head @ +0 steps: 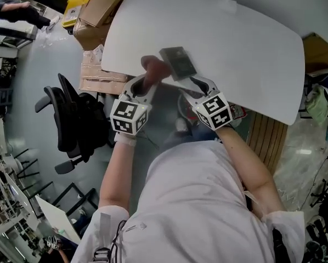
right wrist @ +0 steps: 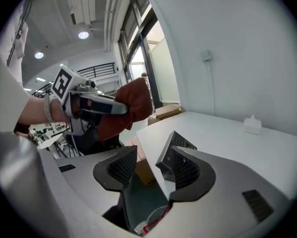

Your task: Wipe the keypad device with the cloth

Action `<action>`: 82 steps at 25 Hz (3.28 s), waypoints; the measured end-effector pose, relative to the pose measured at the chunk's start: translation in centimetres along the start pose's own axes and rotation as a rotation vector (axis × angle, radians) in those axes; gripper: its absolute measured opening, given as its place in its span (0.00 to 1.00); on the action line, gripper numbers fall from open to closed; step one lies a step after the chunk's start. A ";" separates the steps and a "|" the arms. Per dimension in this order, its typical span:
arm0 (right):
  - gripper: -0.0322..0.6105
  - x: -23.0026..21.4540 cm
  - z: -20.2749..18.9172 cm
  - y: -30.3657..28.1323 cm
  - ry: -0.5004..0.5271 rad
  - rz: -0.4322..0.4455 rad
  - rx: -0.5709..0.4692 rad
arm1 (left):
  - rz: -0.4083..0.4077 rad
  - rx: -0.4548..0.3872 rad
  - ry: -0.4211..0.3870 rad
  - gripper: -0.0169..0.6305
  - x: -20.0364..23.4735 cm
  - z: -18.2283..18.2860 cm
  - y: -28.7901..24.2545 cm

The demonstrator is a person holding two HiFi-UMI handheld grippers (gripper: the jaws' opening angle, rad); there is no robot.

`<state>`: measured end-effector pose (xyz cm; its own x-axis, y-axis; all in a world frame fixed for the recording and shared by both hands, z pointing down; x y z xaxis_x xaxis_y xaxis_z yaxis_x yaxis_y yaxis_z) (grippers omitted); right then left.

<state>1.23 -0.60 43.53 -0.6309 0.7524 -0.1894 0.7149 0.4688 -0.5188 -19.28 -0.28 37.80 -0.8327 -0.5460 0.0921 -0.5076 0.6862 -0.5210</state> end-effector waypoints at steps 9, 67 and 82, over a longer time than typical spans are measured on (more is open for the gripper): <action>0.37 -1.7 -0.9 -4.9 0.080 0.061 0.073 | 0.051 0.133 -0.121 0.18 1.1 3.1 -5.7; 0.32 -4.1 -1.6 -10.5 -0.186 -0.091 0.282 | -0.633 0.693 -0.427 0.16 7.7 -1.2 -30.7; 0.32 -4.3 -2.2 -10.3 -0.262 -0.100 0.260 | -0.768 0.685 -0.754 0.16 3.5 -0.2 -26.3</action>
<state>-2.75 -7.66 51.53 -0.7732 0.5497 -0.3164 0.5670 0.3755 -0.7332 -8.88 -20.15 52.04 0.0691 -0.9816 0.1778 -0.3959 -0.1906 -0.8983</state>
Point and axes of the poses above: the fingertips, and each gripper's own axes: y backward along the fingers, x to its left, z out of its top, the point moved 9 cm from there along y, backward along the fingers, and after that the axes turned 3 degrees about x, right-handed, at the moved point
